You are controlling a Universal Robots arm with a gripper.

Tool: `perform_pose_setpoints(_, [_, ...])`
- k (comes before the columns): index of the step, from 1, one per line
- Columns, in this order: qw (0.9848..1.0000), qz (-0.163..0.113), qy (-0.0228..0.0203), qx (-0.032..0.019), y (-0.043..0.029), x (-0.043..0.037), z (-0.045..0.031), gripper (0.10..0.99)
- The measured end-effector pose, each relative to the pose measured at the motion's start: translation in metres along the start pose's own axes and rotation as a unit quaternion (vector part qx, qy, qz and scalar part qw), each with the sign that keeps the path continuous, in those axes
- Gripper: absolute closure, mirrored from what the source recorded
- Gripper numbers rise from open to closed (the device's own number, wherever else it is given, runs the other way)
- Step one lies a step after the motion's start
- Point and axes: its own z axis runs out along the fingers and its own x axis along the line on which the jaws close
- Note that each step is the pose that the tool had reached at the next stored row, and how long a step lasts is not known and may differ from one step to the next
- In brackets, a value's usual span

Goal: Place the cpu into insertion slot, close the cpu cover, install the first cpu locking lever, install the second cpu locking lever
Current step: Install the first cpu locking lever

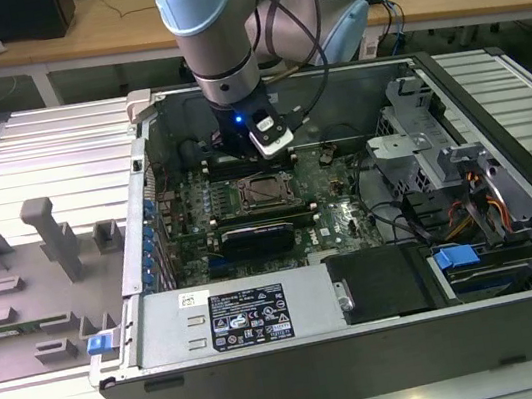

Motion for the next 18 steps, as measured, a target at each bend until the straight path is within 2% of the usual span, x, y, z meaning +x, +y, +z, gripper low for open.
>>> perform_pose_setpoints(7, [0.9999, 0.01, -0.0027, 0.005, 0.0026, 0.0017, 0.0034, 0.98])
perform_pose_setpoints(11, [0.9998, 0.015, -0.0052, 0.0127, 0.0042, 0.0024, 0.0054, 0.98])
perform_pose_setpoints(18, [0.9994, 0.026, -0.0091, 0.0226, 0.005, 0.0035, 0.0095, 0.98])
